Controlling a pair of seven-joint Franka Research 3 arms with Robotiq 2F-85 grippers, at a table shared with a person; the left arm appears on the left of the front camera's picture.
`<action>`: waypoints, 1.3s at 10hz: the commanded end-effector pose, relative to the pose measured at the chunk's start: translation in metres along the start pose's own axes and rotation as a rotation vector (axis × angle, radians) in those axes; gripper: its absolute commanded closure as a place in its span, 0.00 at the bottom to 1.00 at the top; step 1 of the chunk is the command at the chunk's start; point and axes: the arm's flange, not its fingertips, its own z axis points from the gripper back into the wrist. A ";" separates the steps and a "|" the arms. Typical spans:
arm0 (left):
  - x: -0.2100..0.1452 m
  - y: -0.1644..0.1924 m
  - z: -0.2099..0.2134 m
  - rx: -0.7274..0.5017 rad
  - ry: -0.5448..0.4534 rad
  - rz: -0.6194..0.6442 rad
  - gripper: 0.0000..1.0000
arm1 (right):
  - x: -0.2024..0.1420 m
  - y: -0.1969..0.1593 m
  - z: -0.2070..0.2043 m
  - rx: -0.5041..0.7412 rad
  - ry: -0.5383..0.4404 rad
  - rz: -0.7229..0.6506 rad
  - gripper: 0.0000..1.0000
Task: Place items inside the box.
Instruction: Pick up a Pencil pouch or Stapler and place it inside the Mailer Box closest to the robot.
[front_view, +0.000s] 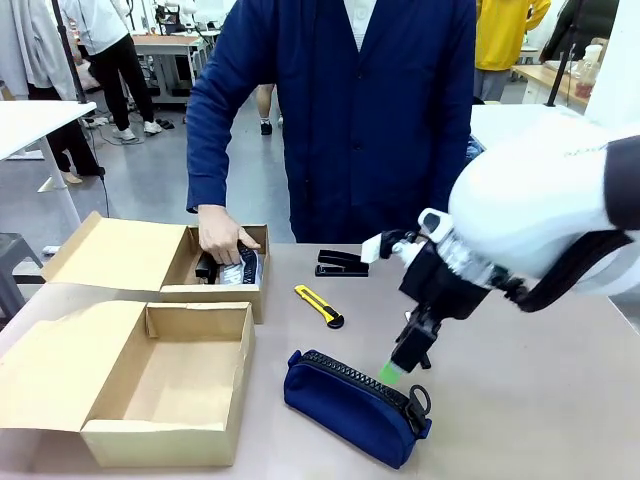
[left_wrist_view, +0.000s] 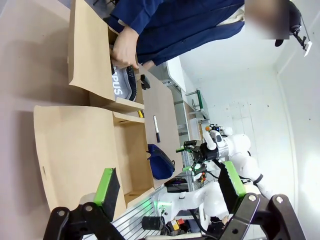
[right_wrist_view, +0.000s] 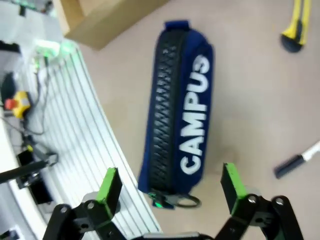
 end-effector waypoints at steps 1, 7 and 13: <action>0.000 -0.002 0.000 -0.019 -0.010 -0.019 0.00 | 0.011 0.021 -0.009 -0.097 0.001 -0.029 0.00; 0.000 -0.002 0.000 -0.019 -0.010 -0.019 0.00 | 0.028 0.028 -0.072 -0.143 0.143 0.007 0.00; 0.000 -0.002 0.000 -0.019 -0.010 -0.019 0.00 | 0.022 0.019 -0.057 -0.177 0.189 0.001 1.00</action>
